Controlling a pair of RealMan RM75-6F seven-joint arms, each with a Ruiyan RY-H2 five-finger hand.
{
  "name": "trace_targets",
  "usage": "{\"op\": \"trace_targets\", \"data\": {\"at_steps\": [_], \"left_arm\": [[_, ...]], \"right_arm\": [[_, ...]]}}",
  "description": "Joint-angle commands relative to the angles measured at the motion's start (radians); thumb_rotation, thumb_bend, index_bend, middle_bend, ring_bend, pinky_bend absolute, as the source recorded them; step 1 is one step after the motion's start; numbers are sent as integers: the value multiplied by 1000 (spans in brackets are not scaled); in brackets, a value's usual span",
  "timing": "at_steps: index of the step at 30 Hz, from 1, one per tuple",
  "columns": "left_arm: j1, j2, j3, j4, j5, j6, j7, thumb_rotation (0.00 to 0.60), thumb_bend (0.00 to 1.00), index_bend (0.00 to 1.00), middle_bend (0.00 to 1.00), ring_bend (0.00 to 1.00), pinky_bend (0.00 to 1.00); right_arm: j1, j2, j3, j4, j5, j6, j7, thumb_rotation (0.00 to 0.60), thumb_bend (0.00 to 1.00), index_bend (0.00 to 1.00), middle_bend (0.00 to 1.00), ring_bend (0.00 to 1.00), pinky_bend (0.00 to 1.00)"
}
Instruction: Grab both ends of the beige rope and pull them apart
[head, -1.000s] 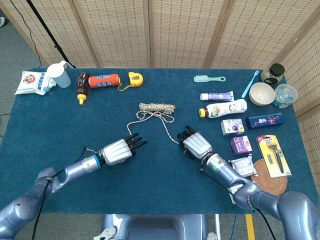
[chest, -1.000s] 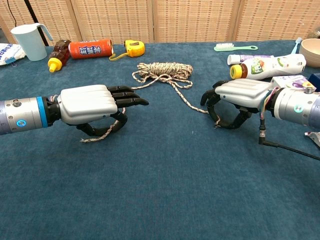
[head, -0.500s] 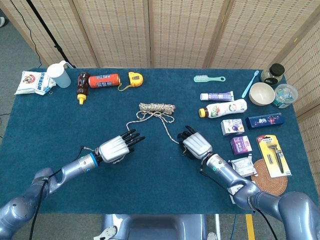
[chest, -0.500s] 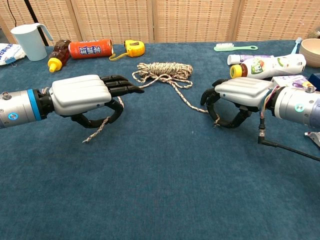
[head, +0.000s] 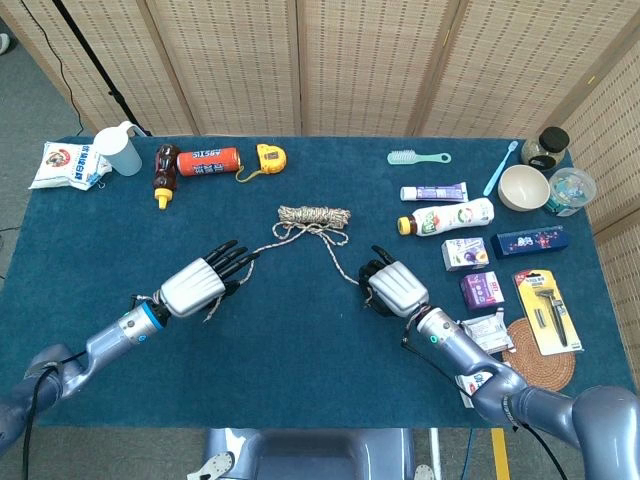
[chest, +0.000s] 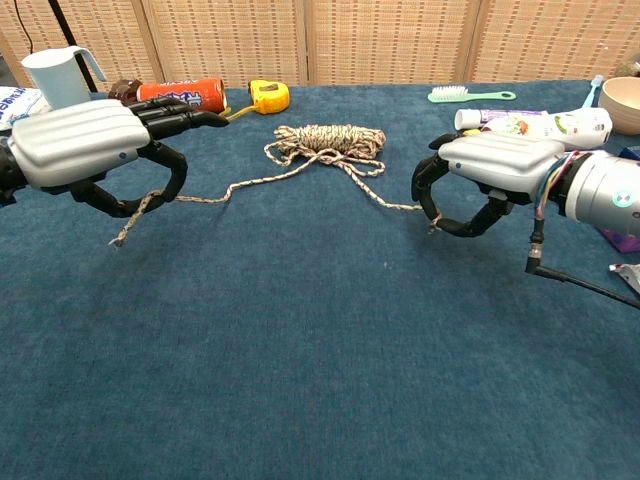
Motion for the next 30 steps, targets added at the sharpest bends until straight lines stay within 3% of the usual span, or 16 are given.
{"op": "trace_targets", "data": {"at_steps": [1, 15, 19, 30], "left_arm": [[36, 59, -17, -66, -23, 34, 17, 600, 432, 744, 0, 0, 0], [150, 226, -43, -226, -79, 111, 58, 600, 432, 753, 0, 0, 0], [224, 294, -51, -257, -122, 148, 59, 600, 432, 752, 0, 0, 0], [342, 362, -66, -255, -187, 154, 48, 600, 432, 753, 0, 0, 0]], "right_arm": [[-13, 27, 9, -38, 0, 29, -15, 600, 508, 639, 324, 267, 0], [-74, 154, 34, -180, 13, 133, -76, 600, 509, 641, 328, 276, 0], [-118, 239, 36, -246, 24, 182, -109, 600, 508, 641, 328, 276, 0], [-204, 347, 29, -310, 62, 236, -123, 600, 508, 639, 328, 276, 0]]}}
